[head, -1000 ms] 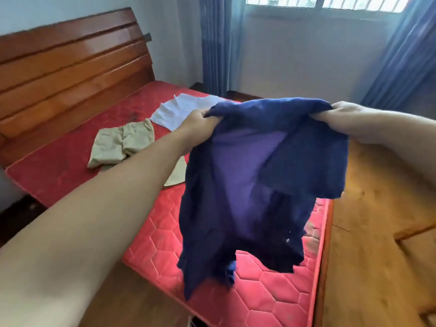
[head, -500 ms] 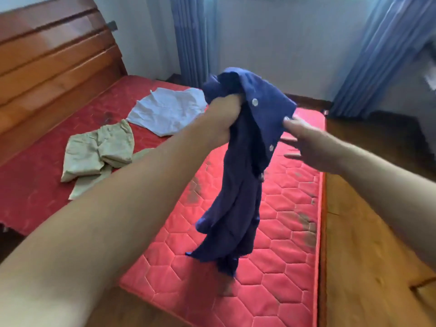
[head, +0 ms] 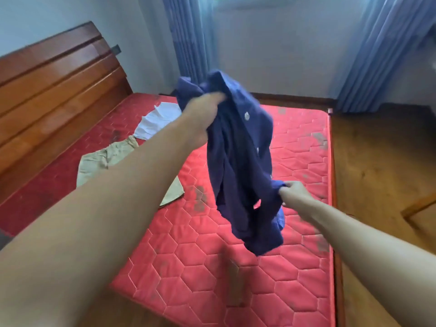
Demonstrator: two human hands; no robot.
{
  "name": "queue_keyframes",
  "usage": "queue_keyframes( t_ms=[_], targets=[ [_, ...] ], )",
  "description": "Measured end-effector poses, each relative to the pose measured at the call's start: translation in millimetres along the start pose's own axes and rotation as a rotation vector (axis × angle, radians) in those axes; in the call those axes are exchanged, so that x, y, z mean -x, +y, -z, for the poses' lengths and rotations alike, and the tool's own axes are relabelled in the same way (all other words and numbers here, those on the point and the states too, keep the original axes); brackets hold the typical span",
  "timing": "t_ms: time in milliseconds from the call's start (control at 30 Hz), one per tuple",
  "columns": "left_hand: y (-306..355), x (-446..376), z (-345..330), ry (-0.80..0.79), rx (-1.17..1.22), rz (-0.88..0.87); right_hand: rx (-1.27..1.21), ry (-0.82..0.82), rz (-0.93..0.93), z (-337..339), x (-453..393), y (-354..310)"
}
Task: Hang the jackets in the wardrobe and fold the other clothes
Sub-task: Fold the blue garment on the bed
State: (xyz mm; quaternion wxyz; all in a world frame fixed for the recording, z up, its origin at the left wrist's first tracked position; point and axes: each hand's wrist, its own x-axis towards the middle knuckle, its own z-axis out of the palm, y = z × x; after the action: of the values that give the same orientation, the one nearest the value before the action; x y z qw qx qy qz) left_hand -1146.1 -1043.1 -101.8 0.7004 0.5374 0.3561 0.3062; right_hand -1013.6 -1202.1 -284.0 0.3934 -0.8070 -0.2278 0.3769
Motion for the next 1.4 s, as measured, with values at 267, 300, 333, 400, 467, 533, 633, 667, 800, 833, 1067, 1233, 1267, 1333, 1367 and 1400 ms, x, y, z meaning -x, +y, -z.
queue_keyframes(
  t_ms=[267,300,333,400,467,533,633,667,800,833,1067,1233,1267,1333,1367,1400],
  targets=[
    [-87.7,6.1,-6.4,-0.459,-0.871,0.199,-0.539,-0.093,0.085,49.2,41.1,-98.0],
    [-93.4,9.7,-10.6,-0.572,-0.823,0.223,-0.662,-0.101,0.1,51.5,43.2,-109.9],
    [-96.9,14.4,-15.1,-0.681,-0.764,0.212,-0.795,-0.123,0.109,53.6,44.8,-121.9],
    [-104.8,21.0,-24.1,-0.717,-0.744,0.102,-1.001,-0.141,0.105,58.0,48.9,-141.3],
    [-107.1,22.1,-32.0,-0.456,-0.769,-0.042,-0.943,-0.12,0.164,61.1,50.2,-147.0],
    [-102.4,20.9,-35.0,-0.255,-0.611,-0.055,-0.529,-0.148,0.343,68.8,52.6,-131.3],
    [-90.1,15.5,-31.2,-0.256,-0.43,0.0,0.184,-0.291,0.524,70.7,54.4,-84.7],
    [-87.0,15.2,-29.0,-0.284,-0.46,0.005,0.277,-0.276,0.548,70.3,54.0,-73.0],
    [-79.6,17.3,-20.5,-0.315,-0.733,-0.027,0.301,0.001,0.521,79.9,44.0,-67.6],
    [-76.0,19.1,-17.9,-0.338,-0.771,-0.045,0.279,-0.017,0.477,86.1,45.9,-74.0],
    [-75.6,21.9,-7.5,-0.352,-1.164,-0.125,0.289,0.011,0.389,129.7,72.3,-135.6],
    [-68.8,11.8,-5.1,-0.076,-1.197,-0.261,0.32,0.12,0.437,141.1,93.8,-168.1],
    [-68.6,9.4,-6.7,-0.048,-1.099,-0.264,0.291,0.135,0.44,142.6,97.6,-172.7],
    [-69.8,5.4,-13.8,-0.081,-0.837,-0.202,0.267,0.16,0.442,145.7,101.6,-178.6],
    [-70.1,5.1,-18.5,-0.119,-0.71,-0.151,0.28,0.177,0.445,147.9,101.6,-179.1],
    [-70.2,4.7,-23.2,-0.142,-0.608,-0.111,0.308,0.2,0.451,151.0,100.4,-178.6]
  ],
)
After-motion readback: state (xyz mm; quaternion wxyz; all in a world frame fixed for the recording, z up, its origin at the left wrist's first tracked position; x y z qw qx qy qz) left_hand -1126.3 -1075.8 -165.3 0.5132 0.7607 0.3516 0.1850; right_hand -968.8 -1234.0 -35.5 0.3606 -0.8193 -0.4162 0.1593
